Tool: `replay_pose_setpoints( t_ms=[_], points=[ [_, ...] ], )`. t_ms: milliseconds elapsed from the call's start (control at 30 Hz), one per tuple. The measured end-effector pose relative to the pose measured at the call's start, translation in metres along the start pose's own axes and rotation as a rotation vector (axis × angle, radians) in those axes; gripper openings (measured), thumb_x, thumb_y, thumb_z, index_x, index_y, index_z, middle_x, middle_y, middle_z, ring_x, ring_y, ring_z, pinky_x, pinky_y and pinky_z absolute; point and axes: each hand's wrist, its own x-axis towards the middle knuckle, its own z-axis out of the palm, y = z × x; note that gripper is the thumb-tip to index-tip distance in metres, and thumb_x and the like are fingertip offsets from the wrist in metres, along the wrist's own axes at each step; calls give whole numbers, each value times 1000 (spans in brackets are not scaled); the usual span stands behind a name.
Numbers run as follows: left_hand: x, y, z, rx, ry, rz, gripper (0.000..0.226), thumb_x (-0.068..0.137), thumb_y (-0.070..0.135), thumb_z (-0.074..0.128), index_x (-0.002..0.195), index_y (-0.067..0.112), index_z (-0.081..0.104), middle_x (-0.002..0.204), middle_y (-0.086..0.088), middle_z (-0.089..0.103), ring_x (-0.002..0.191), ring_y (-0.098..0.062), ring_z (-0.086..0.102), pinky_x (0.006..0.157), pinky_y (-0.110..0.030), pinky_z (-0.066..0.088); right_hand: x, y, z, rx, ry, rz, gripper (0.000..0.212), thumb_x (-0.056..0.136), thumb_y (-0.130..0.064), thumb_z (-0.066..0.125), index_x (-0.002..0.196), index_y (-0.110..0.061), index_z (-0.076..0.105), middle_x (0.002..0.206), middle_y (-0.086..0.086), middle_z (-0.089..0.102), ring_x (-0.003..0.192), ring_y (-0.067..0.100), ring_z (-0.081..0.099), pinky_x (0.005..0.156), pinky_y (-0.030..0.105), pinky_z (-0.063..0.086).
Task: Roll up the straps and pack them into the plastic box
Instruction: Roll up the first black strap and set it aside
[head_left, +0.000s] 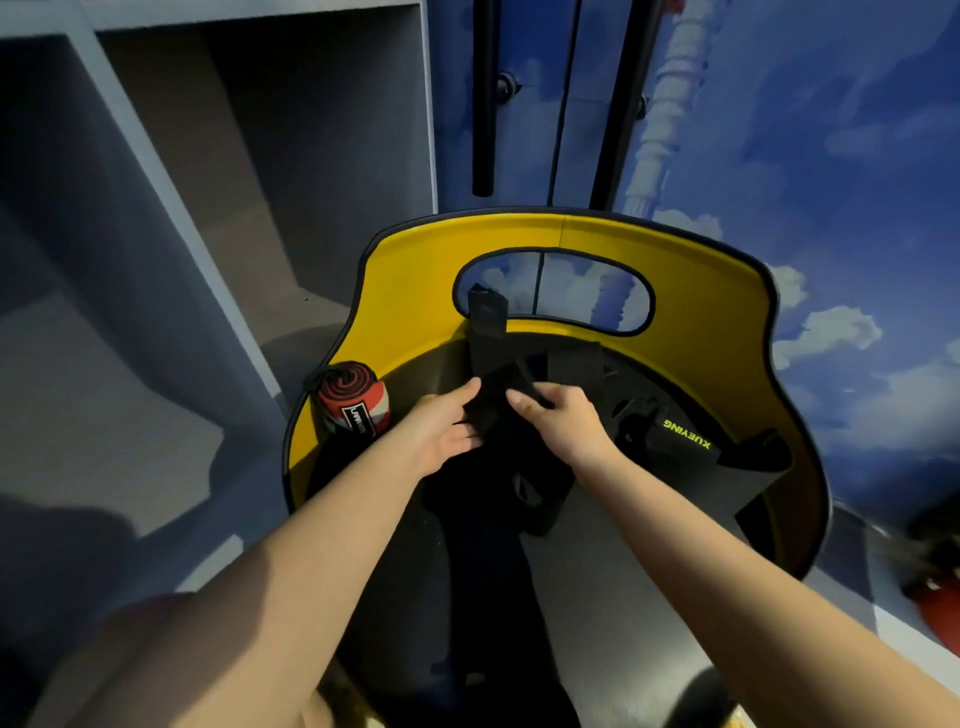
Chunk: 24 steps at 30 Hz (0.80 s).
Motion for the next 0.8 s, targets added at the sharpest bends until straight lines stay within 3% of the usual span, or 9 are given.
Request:
replay_pose_setpoints(
  t_ms=[67, 133, 233, 333, 433, 533, 633, 800],
  points=[
    [-13, -8, -2, 34, -85, -37, 59, 92, 28, 58, 142, 11, 33, 137, -11, 50, 118, -34, 55, 75, -36, 52, -4, 0, 0, 161, -3, 36, 33, 89, -35, 61, 105, -7, 68, 101, 13, 71, 96, 25, 67, 91, 43, 52],
    [-22, -18, -5, 136, -85, -31, 72, 90, 22, 61, 148, 16, 19, 142, -14, 45, 117, -37, 55, 73, -37, 54, -11, 4, 2, 282, -23, 96, 40, 89, -33, 61, 110, 1, 63, 106, 19, 69, 97, 27, 66, 90, 43, 51],
    [-31, -28, -11, 292, 26, 86, 67, 88, 19, 64, 145, 17, 27, 137, -12, 49, 110, -35, 59, 67, -35, 56, -27, 12, 7, 343, -102, 162, 45, 91, -35, 58, 122, -2, 58, 112, 11, 67, 102, 23, 64, 91, 35, 51],
    [-32, -33, -20, 371, 118, 192, 55, 89, 17, 63, 138, 17, 38, 133, -11, 53, 111, -33, 58, 75, -38, 54, -40, 24, 14, 219, -154, 242, 58, 90, -39, 58, 134, -5, 44, 123, 6, 57, 113, 23, 57, 90, 35, 50],
    [-35, -42, -27, 400, 167, 225, 46, 90, 15, 61, 133, 17, 44, 131, -10, 54, 111, -28, 57, 79, -39, 53, -52, 40, 20, 91, -313, 367, 35, 88, -32, 63, 113, -13, 48, 96, 8, 61, 74, 17, 64, 59, 29, 56],
    [-39, -51, -28, 323, 182, 217, 39, 91, 10, 59, 128, 15, 49, 128, -10, 56, 100, -22, 56, 79, -36, 51, -59, 57, 23, -58, -357, 391, 14, 91, -10, 58, 96, -13, 45, 73, 6, 58, 47, 5, 60, 51, 23, 53],
    [-42, -62, -29, 380, 134, 149, 38, 92, 12, 58, 128, 14, 47, 127, -11, 56, 99, -24, 57, 83, -36, 50, -62, 65, 22, -53, -319, 362, 13, 91, 3, 52, 94, -10, 49, 71, 6, 57, 48, 5, 60, 54, 23, 54],
    [-48, -86, -36, 664, 42, 34, 37, 95, 17, 52, 131, 10, 47, 127, -12, 55, 108, -29, 57, 86, -38, 51, -64, 65, 24, -56, -228, 321, 21, 90, 3, 52, 105, -11, 55, 71, 3, 55, 60, 12, 57, 50, 21, 54]
  ],
)
